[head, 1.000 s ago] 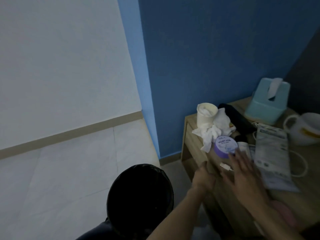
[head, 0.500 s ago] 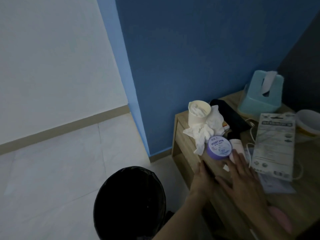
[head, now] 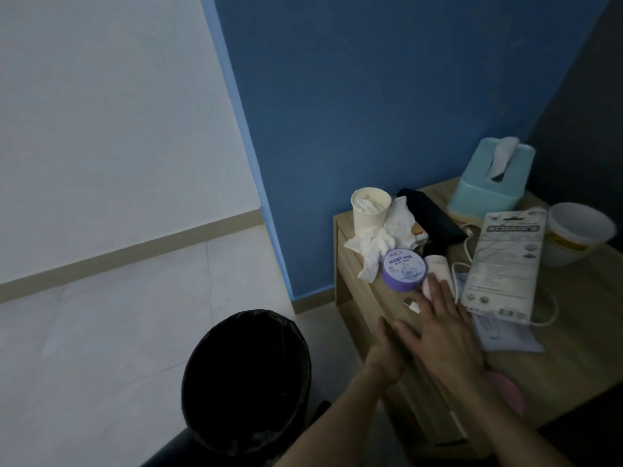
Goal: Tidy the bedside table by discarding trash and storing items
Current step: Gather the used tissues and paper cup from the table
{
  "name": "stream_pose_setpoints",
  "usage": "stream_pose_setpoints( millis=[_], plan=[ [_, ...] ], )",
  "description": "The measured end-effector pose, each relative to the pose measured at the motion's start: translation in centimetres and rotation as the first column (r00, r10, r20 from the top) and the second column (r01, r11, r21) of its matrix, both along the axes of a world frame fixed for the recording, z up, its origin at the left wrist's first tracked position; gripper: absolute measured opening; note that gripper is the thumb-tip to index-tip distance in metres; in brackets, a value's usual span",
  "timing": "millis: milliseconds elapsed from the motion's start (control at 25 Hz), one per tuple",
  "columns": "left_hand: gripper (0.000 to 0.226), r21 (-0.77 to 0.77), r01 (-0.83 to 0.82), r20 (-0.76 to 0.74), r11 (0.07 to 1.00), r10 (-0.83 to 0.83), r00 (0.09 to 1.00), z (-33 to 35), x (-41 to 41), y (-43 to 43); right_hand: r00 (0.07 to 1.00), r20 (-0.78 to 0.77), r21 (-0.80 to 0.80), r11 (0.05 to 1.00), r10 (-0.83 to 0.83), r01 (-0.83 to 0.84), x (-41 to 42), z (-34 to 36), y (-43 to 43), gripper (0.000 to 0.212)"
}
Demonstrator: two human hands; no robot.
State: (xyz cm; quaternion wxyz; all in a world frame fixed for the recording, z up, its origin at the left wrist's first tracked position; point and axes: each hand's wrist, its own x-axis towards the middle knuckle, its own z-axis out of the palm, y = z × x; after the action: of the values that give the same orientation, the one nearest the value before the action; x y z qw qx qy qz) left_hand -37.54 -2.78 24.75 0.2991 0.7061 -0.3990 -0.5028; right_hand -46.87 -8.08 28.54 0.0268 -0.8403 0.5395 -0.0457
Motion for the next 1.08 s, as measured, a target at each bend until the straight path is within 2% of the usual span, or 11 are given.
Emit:
stream_pose_setpoints(
  millis=[80, 160, 360, 480, 560, 760, 920, 1000, 1080],
  plan=[
    [0.059, -0.041, -0.114, -0.18, 0.993, 0.105, 0.978, 0.2, -0.1, 0.1, 1.0, -0.009, 0.005, 1.0, -0.013, 0.013, 0.1, -0.2, 0.1, 0.08],
    [0.048, -0.049, -0.268, -0.278, 0.962, 0.244, 0.929, -0.5, 0.4, -1.4, 1.0, 0.0, 0.009, 1.0, -0.005, 0.005, 0.2, -0.3, -0.2, 0.084],
    [0.063, 0.037, -0.316, -0.227, 0.948, 0.316, 0.921, -1.3, -0.3, -2.5, 1.0, 0.014, 0.007, 1.0, -0.002, 0.002, 0.2, -0.4, -0.3, 0.087],
    [0.059, 0.048, -0.358, -0.144, 0.933, 0.361, 0.921, -1.2, -0.1, -3.1, 1.0, 0.016, -0.007, 1.0, 0.01, -0.01, 0.1, -0.5, -0.5, 0.078],
    [0.059, 0.068, -0.373, -0.14, 0.925, 0.379, 0.915, -1.0, 0.2, -3.4, 1.0, 0.024, 0.006, 1.0, 0.019, -0.019, 0.0, -0.3, -0.5, 0.075],
    [0.051, 0.145, -0.369, -0.092, 0.918, 0.384, 0.919, -0.4, 0.7, -3.1, 0.998, 0.055, 0.018, 0.999, 0.039, -0.04, -0.2, -0.2, -0.1, 0.087],
    [0.052, 0.158, -0.337, -0.167, 0.928, 0.362, 0.917, -0.9, 2.1, -2.3, 0.978, 0.208, 0.033, 0.999, 0.028, -0.035, -0.2, 0.6, -0.5, 0.064],
    [0.045, 0.085, -0.494, -0.16, 0.865, 0.501, 0.851, 0.2, 3.3, -2.3, 0.949, 0.312, -0.042, 0.999, 0.04, -0.029, -0.2, 1.9, -0.9, 0.055],
    [0.044, -0.112, -0.619, -0.124, 0.777, 0.607, 0.785, 2.3, 4.9, -3.7, 0.929, 0.37, -0.135, 0.99, 0.007, 0.047, 0.1, 4.5, -1.6, 0.038]
  ],
)
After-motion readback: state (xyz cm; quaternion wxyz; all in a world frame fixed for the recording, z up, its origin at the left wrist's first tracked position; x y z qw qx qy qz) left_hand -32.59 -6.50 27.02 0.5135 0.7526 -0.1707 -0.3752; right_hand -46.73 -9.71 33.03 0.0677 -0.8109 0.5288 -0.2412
